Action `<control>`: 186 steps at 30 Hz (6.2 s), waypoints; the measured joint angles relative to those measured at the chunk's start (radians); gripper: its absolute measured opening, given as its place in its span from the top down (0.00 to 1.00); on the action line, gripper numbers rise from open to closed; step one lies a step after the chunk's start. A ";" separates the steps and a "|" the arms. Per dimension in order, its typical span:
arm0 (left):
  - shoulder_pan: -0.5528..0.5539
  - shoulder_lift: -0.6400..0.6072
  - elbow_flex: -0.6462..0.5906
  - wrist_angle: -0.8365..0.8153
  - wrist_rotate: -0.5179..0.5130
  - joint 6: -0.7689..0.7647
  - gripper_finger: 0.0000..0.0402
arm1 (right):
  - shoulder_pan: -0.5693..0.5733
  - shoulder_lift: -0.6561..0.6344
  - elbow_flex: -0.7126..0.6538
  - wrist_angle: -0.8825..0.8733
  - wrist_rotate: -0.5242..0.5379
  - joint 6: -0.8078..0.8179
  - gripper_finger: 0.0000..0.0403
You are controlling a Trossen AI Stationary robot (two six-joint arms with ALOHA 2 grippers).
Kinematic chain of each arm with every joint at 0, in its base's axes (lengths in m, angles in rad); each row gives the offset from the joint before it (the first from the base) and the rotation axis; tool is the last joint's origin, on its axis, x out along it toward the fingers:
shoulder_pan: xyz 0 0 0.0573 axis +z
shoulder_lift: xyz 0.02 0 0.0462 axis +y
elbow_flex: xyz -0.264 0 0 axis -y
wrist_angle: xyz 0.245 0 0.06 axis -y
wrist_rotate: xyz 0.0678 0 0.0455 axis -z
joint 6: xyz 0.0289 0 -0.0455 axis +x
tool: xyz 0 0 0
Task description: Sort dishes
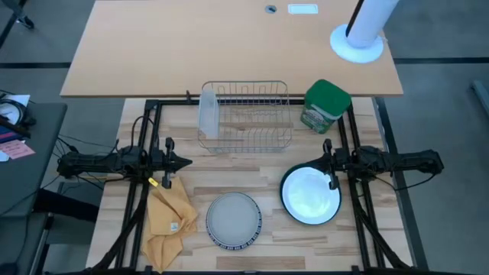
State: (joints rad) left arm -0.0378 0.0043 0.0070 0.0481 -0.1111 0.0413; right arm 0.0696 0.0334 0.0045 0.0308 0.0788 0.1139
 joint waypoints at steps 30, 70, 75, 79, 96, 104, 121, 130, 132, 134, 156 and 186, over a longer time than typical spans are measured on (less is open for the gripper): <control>0.000 0.390 0.776 -0.089 -0.098 0.018 1.00 | 0.000 0.000 0.000 0.003 0.000 -0.001 1.00; -0.019 0.685 0.820 -0.179 0.105 -0.041 1.00 | 0.018 0.039 0.374 0.134 -0.061 0.118 1.00; -0.019 0.681 0.830 -0.139 0.105 -0.029 1.00 | 0.035 0.210 0.756 -0.038 -0.059 -0.045 1.00; -0.019 0.672 0.830 -0.094 0.105 0.005 1.00 | 0.034 0.390 1.017 -0.195 -0.054 -0.122 1.00; -0.019 0.703 0.830 -0.087 0.105 -0.036 1.00 | 0.138 0.838 1.111 -0.687 -0.057 -0.049 1.00; -0.019 0.801 0.830 -0.088 0.105 -0.036 1.00 | 0.188 0.990 1.080 -0.686 -0.053 -0.014 1.00; -0.092 0.870 0.830 -0.171 0.105 -0.217 1.00 | 0.196 1.210 1.080 -0.761 -0.052 0.345 1.00; -0.267 0.885 0.830 -0.259 0.106 -0.273 1.00 | 0.259 1.317 1.080 -0.746 -0.052 0.510 1.00; -0.296 0.891 0.830 -0.272 0.107 -0.274 1.00 | 0.272 1.341 1.080 -0.740 -0.052 0.536 1.00; -0.323 0.899 0.830 -0.290 0.106 -0.274 1.00 | 0.281 1.366 1.080 -0.723 -0.052 0.550 1.00; -0.380 1.137 0.830 -0.324 0.105 -0.208 1.00 | 0.281 1.493 1.081 -0.405 -0.129 0.570 1.00; -0.379 1.161 0.829 -0.328 0.082 -0.207 1.00 | 0.401 1.685 1.082 -0.304 0.189 0.400 1.00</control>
State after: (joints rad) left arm -0.4171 1.1648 0.8364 -0.2804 -0.0289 -0.1660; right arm 0.4710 1.7181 1.0866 -0.2730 0.2673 0.5137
